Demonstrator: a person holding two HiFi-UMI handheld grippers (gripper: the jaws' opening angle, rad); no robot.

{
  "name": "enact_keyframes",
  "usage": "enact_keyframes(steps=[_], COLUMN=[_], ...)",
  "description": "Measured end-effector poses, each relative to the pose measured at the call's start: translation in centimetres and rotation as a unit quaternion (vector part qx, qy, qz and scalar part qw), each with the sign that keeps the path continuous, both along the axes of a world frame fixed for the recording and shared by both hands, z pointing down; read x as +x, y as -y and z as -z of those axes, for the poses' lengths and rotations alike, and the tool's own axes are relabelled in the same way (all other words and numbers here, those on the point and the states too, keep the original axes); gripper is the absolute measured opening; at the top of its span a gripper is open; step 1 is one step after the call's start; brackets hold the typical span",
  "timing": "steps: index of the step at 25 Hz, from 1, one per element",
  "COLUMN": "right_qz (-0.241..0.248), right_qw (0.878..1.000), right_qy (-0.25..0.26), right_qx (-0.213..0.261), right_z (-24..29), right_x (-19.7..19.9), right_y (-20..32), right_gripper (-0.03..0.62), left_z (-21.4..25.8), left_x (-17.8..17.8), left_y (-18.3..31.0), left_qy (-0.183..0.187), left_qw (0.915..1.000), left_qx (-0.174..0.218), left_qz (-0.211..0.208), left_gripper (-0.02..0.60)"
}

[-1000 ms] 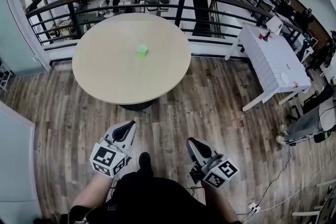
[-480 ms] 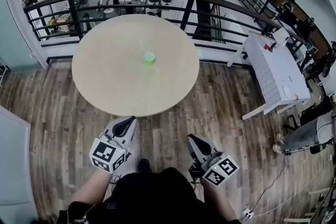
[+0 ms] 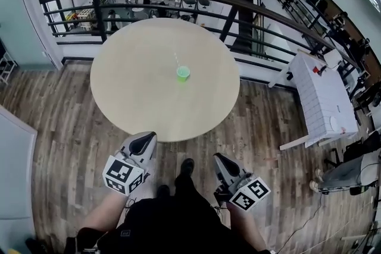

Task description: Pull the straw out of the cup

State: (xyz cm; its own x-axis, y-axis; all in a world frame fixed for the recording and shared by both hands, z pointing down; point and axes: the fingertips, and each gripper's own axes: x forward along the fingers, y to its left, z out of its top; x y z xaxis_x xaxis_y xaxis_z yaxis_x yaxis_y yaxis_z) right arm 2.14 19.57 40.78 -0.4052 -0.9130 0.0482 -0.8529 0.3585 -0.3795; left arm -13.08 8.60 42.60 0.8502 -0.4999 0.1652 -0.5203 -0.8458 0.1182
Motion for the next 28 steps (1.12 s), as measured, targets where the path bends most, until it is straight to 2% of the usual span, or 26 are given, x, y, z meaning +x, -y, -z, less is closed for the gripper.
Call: enact_keyframes(steps=[9,15,21,28], right_qz=[0.053,0.077,0.098,0.124], right_qw=[0.998,0.997,0.995,0.992], right_qy=[0.014,0.02,0.025,0.026], right_qx=[-0.013,-0.012,-0.005,-0.014], right_z=[-0.9,-1.1,-0.4,-1.2], right_x=[1.9,5.4,10.2,13.9], right_y=[8.3,13.7,17.9,21.8], right_gripper=[0.023,0.023,0.023,0.023], left_z=[-1.1,-1.3,-0.9,-1.4], left_x=[2.5,5.8,9.3,12.6], left_y=[5.9,10.2,14.1,16.7], left_qy=[0.015,0.019,0.02,0.011], left_qw=[0.9993,0.9985,0.9966,0.9943], left_qx=[-0.019,-0.03,-0.034,-0.049], left_qz=[0.028,0.042,0.073,0.094], left_gripper=[0.008,0.008,0.008,0.008])
